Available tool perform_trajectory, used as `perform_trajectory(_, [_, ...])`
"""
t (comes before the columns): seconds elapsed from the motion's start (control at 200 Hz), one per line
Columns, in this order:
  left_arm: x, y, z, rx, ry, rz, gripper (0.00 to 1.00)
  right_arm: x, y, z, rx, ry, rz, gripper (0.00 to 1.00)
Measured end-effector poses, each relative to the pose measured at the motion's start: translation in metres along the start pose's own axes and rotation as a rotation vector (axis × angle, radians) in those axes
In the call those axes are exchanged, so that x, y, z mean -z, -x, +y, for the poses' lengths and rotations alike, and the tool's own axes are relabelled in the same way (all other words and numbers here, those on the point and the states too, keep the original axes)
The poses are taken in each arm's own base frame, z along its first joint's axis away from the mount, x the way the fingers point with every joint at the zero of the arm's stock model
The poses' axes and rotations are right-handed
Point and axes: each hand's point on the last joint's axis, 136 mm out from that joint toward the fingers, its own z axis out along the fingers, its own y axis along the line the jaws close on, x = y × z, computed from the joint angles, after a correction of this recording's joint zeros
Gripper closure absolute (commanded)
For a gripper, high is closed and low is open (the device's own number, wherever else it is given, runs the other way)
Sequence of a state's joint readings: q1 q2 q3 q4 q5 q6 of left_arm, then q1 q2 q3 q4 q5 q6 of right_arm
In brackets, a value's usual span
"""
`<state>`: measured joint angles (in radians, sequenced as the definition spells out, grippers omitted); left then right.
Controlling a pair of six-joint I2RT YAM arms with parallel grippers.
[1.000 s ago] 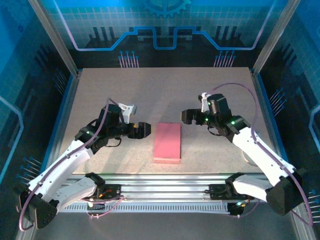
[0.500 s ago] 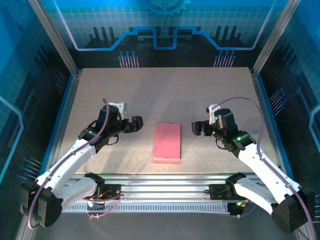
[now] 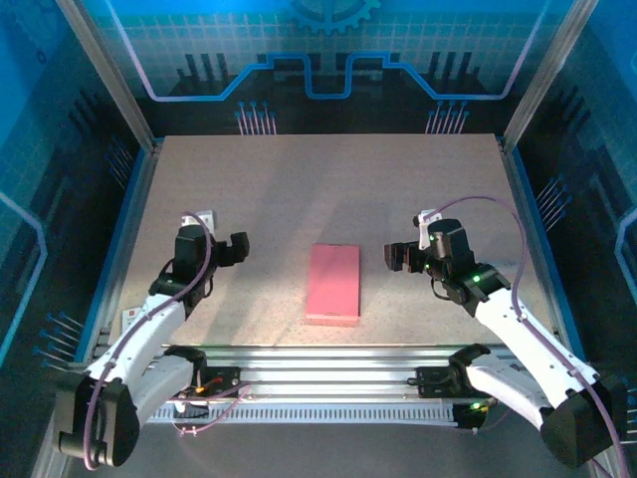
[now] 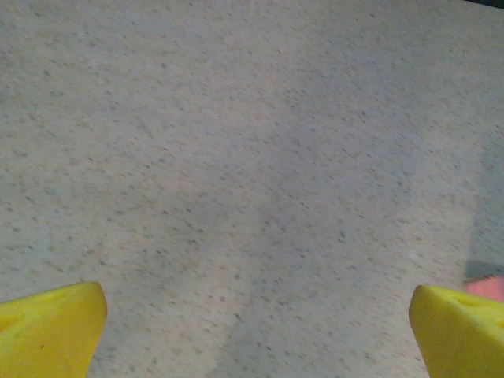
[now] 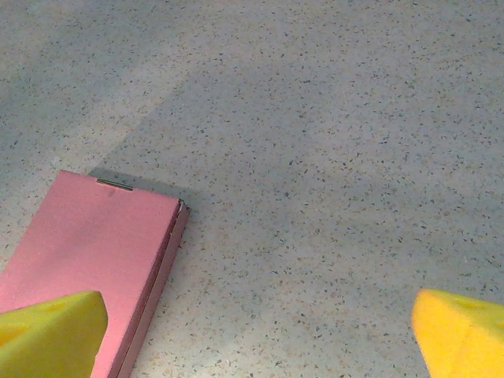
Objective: Fold the paper box
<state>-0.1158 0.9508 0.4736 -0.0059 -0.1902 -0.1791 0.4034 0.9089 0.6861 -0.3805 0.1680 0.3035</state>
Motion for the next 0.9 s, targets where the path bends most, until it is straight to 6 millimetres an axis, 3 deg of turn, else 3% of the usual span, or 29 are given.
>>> perform_trajectory(0.17, [-0.025, -0.001, 0.008, -0.039, 0.010, -0.036, 0.01, -0.001, -0.001, 0.000, -0.006, 0.000, 0.001, 0.00])
perform_trajectory(0.36, [-0.054, -0.005, 0.001, -0.097, -0.039, -0.050, 0.01, -0.002, -0.003, -0.001, -0.007, -0.001, 0.004, 0.00])
perform_trajectory(0.525, [-0.068, 0.000, -0.004, -0.122, -0.073, -0.092, 0.01, -0.002, -0.004, -0.001, -0.010, -0.002, 0.007, 0.00])
perform_trajectory(0.745, [-0.076, 0.013, 0.006, -0.106, -0.075, -0.173, 0.01, -0.003, -0.005, -0.001, -0.009, -0.005, 0.008, 0.00])
perform_trajectory(0.901, [-0.093, -0.003, 0.018, -0.093, -0.053, -0.151, 0.00, -0.010, -0.010, -0.005, 0.001, -0.026, 0.035, 0.00])
